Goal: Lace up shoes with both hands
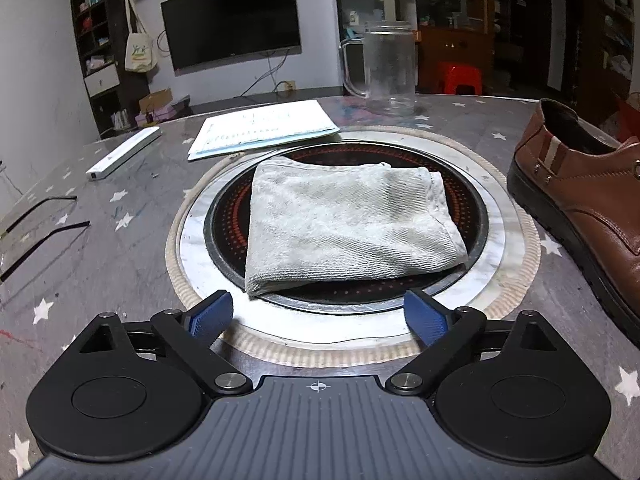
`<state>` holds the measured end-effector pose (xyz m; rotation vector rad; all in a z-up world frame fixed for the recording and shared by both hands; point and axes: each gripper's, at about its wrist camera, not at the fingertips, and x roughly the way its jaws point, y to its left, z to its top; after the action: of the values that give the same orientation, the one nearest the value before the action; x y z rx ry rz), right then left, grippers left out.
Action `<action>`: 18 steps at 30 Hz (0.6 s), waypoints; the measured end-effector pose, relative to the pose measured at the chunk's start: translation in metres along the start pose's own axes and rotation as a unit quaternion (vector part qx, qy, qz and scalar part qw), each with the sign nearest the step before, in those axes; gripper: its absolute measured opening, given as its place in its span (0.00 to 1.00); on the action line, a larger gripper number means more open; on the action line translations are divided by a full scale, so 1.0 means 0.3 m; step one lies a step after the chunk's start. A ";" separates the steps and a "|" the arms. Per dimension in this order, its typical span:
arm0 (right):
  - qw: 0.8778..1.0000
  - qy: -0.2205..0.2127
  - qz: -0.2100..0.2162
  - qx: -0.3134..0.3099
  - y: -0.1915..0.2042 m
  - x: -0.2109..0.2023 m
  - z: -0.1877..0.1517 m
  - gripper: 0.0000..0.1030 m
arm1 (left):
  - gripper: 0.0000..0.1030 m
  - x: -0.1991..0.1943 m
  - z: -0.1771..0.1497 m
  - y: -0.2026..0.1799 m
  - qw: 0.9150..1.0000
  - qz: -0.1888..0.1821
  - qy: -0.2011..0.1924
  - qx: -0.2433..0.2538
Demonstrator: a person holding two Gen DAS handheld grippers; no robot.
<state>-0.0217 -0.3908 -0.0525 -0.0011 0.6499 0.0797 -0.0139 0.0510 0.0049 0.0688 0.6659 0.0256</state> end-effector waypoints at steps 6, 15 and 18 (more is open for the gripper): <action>1.000 0.001 0.005 0.003 -0.053 -0.006 0.008 1.00 | 0.99 0.003 0.001 0.000 1.000 -0.006 0.004 0.000; 1.000 0.001 0.005 0.002 -0.138 -0.025 0.015 1.00 | 0.99 0.003 0.001 0.002 1.000 -0.008 0.006 -0.002; 1.000 0.001 0.004 0.002 -0.151 -0.029 0.018 1.00 | 0.99 0.004 0.001 0.002 1.000 -0.008 0.006 -0.002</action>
<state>-0.0218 -0.4364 -0.0440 0.0050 0.6512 0.0872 -0.0128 0.0516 0.0046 0.0592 0.6776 0.0117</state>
